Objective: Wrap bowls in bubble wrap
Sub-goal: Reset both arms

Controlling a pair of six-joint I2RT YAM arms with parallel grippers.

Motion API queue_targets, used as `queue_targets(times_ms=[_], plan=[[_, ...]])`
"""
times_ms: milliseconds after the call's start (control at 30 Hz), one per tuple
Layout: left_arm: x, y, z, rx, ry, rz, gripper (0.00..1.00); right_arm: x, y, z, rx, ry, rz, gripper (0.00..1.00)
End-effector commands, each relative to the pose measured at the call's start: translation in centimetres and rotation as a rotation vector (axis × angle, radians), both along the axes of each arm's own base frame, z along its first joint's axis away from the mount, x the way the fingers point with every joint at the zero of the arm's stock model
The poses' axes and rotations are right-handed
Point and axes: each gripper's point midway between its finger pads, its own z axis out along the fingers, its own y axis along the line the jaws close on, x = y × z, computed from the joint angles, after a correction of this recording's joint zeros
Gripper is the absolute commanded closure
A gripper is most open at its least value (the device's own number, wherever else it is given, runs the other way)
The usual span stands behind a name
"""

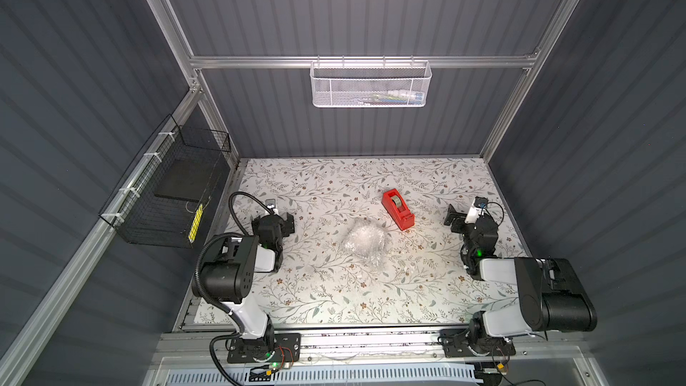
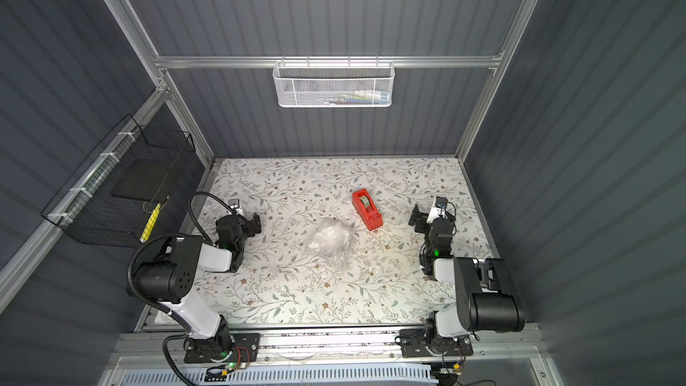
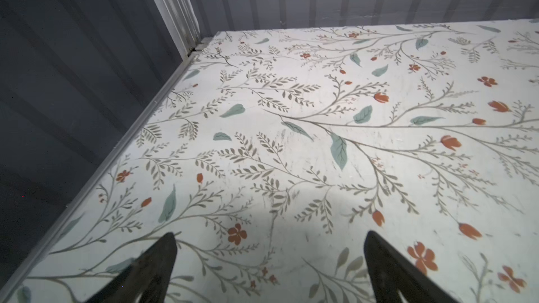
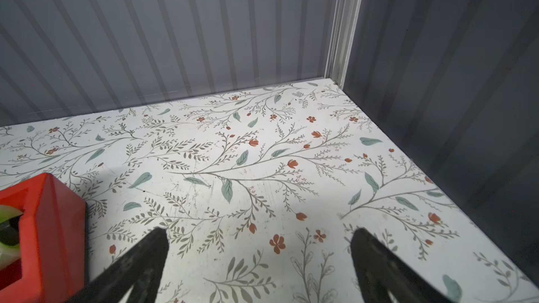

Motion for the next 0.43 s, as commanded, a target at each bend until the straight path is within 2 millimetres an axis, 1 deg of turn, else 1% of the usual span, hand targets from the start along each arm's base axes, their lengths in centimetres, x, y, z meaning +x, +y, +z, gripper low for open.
queue_targets(times_ms=[0, 400], plan=[[0.19, -0.67, -0.08, -0.031, 0.003, -0.025, 0.00, -0.15, -0.12, -0.32, 0.001, 0.008, -0.003, 0.01], [0.19, -0.72, -0.13, -0.032, 0.007, -0.027, 0.00, -0.18, -0.12, -0.30, 0.001, 0.011, -0.003, 0.01]])
